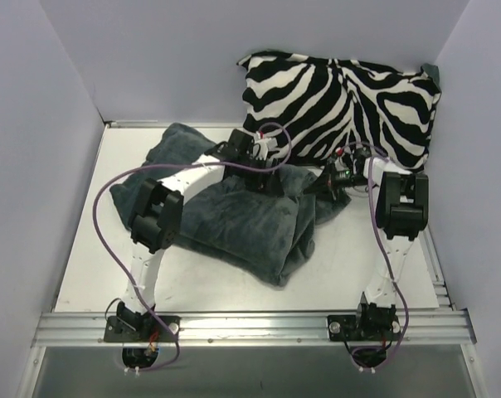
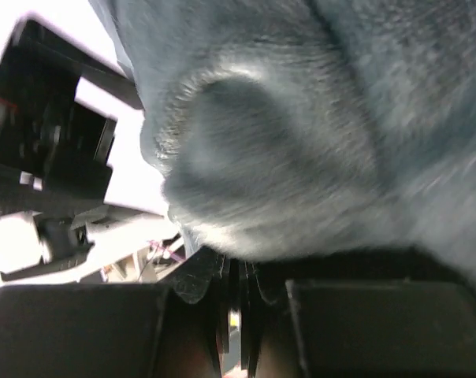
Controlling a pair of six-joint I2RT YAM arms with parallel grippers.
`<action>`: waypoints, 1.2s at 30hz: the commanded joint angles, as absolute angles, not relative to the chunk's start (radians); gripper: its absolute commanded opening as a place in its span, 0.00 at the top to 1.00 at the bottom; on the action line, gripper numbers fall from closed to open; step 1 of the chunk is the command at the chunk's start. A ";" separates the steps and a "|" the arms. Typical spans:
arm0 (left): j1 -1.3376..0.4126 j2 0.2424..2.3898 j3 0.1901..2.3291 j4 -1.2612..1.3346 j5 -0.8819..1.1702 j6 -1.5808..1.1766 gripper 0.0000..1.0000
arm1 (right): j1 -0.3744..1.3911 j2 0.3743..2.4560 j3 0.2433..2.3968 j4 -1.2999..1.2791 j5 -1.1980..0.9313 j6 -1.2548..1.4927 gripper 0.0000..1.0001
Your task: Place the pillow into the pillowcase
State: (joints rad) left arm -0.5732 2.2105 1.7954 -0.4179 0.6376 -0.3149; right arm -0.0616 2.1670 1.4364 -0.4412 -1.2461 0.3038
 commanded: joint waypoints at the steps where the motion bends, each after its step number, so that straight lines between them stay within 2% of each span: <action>1: -0.583 1.978 1.751 -0.580 0.562 -0.166 0.03 | -0.040 2.171 1.584 -0.472 -1.210 0.304 0.96; 6: -0.705 1.817 1.579 -0.643 0.283 -0.062 0.03 | -0.006 2.169 1.664 -0.466 -1.164 0.327 0.92; 8: -0.799 1.809 1.545 -0.635 0.186 -0.054 0.03 | -0.011 2.126 1.623 -0.472 -1.140 0.340 0.75; 9: -0.825 1.824 1.549 -0.632 0.137 -0.060 0.02 | -0.020 2.100 1.596 -0.480 -1.106 0.341 0.56; 11: -0.880 1.856 1.577 -0.630 0.035 -0.067 0.02 | -0.057 2.013 1.493 -0.508 -1.063 0.327 0.42; 13: -0.894 1.907 1.644 -0.627 0.009 -0.087 0.03 | -0.083 1.955 1.424 -0.580 -0.984 0.278 0.37; 17: -0.928 1.977 1.741 -0.632 -0.044 -0.083 0.03 | -0.141 1.778 1.260 -0.640 -0.907 0.247 0.39; 23: -0.948 2.083 1.790 -0.728 -0.104 -0.084 0.03 | -0.107 1.691 1.137 -0.698 -0.888 0.224 0.48; 30: -0.867 2.148 1.838 -0.784 0.090 -0.138 0.03 | -0.017 1.686 1.115 -0.669 -0.881 0.256 0.69; 36: -0.884 2.011 1.772 -0.723 0.196 -0.127 0.03 | 0.069 1.755 1.106 -0.603 -0.689 0.305 0.69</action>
State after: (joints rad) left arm -0.8825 2.1128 1.7985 -0.7288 0.1448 -0.1272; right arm 0.0570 1.7138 1.1133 -0.6155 -0.8093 0.2703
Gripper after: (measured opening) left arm 0.974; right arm 0.314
